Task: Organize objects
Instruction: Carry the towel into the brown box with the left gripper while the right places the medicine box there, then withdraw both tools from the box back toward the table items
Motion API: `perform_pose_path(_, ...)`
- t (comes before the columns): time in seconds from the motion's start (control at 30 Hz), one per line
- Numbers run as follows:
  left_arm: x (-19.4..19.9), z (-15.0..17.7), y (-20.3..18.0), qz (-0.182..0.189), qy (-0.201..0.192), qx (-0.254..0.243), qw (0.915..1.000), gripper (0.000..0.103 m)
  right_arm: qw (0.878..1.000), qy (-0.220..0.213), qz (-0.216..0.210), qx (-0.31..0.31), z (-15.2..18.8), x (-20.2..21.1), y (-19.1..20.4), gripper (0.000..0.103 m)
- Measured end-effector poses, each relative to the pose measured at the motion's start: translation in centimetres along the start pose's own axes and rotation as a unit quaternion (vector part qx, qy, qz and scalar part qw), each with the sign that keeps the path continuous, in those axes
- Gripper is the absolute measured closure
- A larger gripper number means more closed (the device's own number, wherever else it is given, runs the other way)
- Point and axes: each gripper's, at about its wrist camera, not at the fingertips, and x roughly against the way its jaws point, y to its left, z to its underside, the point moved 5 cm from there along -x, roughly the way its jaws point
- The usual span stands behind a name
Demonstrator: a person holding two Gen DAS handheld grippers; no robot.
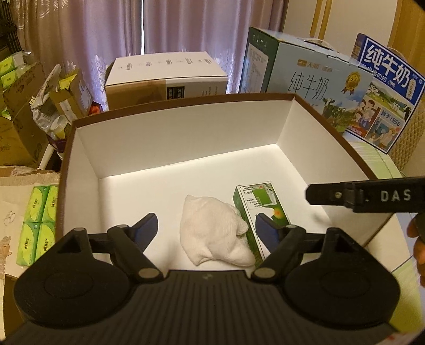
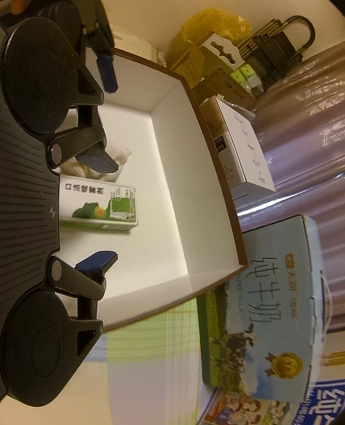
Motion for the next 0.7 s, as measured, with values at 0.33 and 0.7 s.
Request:
perform_pose_path(0.33, 4.4, 0.8, -0.4, 0.001, -0.012, -0.002, 0.9999, 0.025, 0.999, -0.018, 0.001, 0.032, 1.5, 4.0, 0.8, 0.041)
perform_pose_path(0.7, 9.9, 2.2, -1.8, -0.003, -0.03, 0.006, 0.9995, 0.025, 0.997, -0.048, -0.025, 0.061, 2.9, 8.8, 2.6, 0.041)
